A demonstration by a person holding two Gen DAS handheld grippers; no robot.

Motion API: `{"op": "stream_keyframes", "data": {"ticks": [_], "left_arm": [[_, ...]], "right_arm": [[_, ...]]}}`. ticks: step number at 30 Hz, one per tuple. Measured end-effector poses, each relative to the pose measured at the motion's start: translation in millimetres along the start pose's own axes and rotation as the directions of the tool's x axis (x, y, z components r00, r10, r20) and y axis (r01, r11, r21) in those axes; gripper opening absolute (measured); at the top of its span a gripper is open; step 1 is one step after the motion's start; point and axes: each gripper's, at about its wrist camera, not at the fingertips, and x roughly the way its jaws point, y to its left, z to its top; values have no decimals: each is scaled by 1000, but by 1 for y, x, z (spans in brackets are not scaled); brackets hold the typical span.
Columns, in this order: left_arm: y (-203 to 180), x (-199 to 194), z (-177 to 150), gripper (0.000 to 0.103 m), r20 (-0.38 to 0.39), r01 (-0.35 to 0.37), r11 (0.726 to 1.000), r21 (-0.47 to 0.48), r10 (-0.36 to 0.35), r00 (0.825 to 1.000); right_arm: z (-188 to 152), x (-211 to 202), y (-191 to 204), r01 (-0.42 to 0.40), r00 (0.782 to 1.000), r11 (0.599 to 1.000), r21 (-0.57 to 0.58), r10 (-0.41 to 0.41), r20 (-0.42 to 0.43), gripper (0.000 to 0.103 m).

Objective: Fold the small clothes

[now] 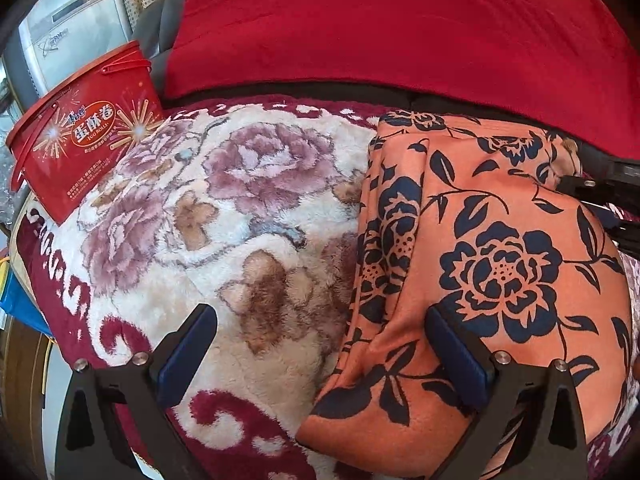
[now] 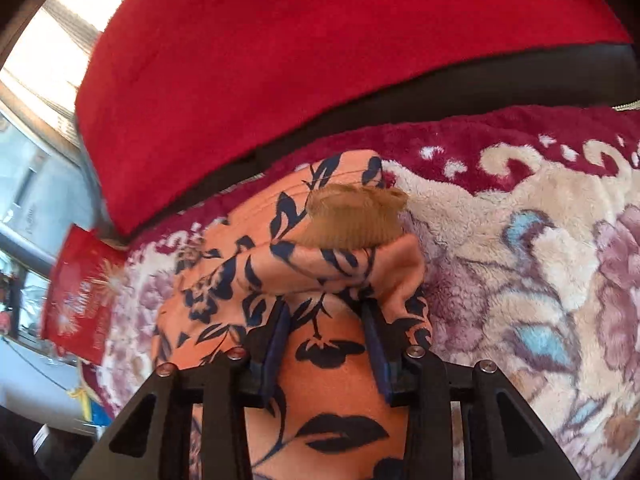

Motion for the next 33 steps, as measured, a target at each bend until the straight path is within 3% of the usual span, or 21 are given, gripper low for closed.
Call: {"op": "stream_keyframes", "data": {"ticks": [6, 10, 15, 19, 23, 33], "left_arm": [[0, -22, -2, 103, 94, 5, 1000, 1, -5, 996], [-9, -38, -8, 103, 163, 11, 999, 35, -16, 986], [-25, -30, -16, 103, 145, -25, 994, 102, 10, 989], [-30, -29, -19, 103, 161, -46, 991, 129, 25, 987], [-30, -28, -19, 103, 157, -41, 991, 125, 21, 987], [-34, -27, -20, 103, 167, -50, 990, 133, 27, 986]], "right_arm": [[-44, -74, 9, -114, 988, 989, -91, 122, 99, 41], [-92, -106, 12, -41, 988, 981, -190, 69, 141, 41], [-133, -93, -11, 3, 995, 981, -193, 16, 97, 46], [-137, -82, -28, -66, 993, 989, -131, 78, 85, 53], [-132, -76, -40, -131, 990, 988, -83, 134, 42, 54], [-129, -75, -33, -116, 992, 986, -122, 121, 33, 54]]}}
